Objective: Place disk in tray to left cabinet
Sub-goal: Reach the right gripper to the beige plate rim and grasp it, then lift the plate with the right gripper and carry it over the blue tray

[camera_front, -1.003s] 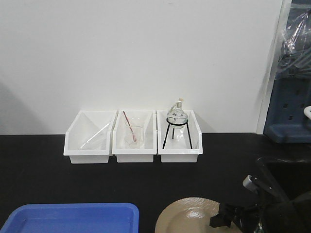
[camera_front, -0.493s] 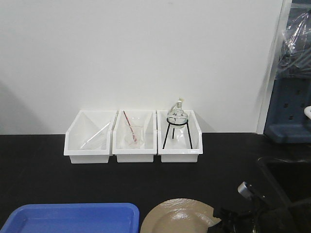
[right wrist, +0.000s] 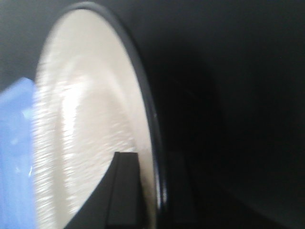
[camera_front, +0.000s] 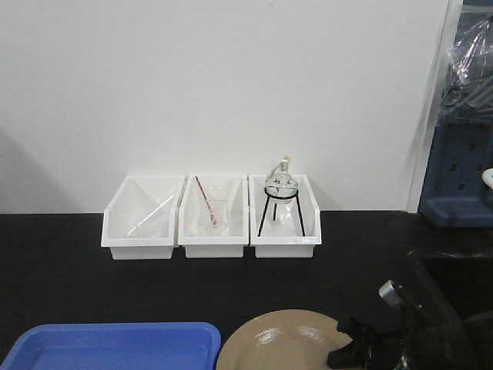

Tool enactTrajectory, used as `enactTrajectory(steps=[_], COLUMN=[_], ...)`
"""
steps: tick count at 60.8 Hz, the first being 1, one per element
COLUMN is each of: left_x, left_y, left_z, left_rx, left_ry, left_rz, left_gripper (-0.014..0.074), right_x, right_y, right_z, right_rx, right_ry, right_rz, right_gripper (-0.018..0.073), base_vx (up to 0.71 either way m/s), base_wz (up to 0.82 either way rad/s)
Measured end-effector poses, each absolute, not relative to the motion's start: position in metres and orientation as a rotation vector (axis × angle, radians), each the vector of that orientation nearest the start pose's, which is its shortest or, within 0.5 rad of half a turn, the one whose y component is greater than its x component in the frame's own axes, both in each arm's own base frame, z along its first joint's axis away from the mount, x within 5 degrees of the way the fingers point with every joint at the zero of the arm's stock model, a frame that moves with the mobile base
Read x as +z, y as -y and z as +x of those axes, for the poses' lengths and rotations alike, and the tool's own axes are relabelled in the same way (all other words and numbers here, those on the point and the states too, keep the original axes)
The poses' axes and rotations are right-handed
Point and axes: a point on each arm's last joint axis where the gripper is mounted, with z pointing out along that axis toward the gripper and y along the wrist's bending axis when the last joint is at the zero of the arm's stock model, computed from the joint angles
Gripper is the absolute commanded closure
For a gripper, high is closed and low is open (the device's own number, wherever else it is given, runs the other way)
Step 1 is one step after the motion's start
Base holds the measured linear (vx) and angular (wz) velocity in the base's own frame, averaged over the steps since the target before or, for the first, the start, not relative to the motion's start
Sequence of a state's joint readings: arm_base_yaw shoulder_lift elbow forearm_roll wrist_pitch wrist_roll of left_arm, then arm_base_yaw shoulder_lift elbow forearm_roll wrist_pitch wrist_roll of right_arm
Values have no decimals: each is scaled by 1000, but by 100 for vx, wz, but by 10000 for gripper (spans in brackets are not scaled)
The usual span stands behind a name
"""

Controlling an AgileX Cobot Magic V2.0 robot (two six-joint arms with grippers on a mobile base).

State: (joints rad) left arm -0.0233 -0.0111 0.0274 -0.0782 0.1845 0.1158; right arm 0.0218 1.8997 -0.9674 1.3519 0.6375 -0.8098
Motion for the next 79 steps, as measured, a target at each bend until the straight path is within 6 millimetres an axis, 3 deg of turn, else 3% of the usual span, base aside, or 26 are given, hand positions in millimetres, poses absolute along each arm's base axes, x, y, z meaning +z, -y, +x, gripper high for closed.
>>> enactTrajectory(steps=[11, 30, 52, 67, 79], left_x=[188, 188, 188, 188, 188], left_y=[3, 3, 3, 3, 3], left_z=[56, 56, 56, 56, 56], left_rx=[0, 0, 0, 0, 0], left_ry=[-1683, -1683, -1683, -1683, -1683], left_rz=[63, 63, 63, 63, 63], left_gripper=[603, 603, 603, 603, 603], right_x=[163, 176, 184, 194, 214], right_y=[-57, -54, -56, -66, -84], right_z=[348, 347, 354, 353, 357], right_rx=[918, 877, 977, 1139, 1260], right_ry=[-2503, -2455, -2342, -2271, -2221], right_rz=[335, 326, 449, 354, 202], right_gripper=[568, 568, 568, 565, 565], base_vx=[0, 0, 0, 0, 0], base_wz=[0, 0, 0, 0, 0])
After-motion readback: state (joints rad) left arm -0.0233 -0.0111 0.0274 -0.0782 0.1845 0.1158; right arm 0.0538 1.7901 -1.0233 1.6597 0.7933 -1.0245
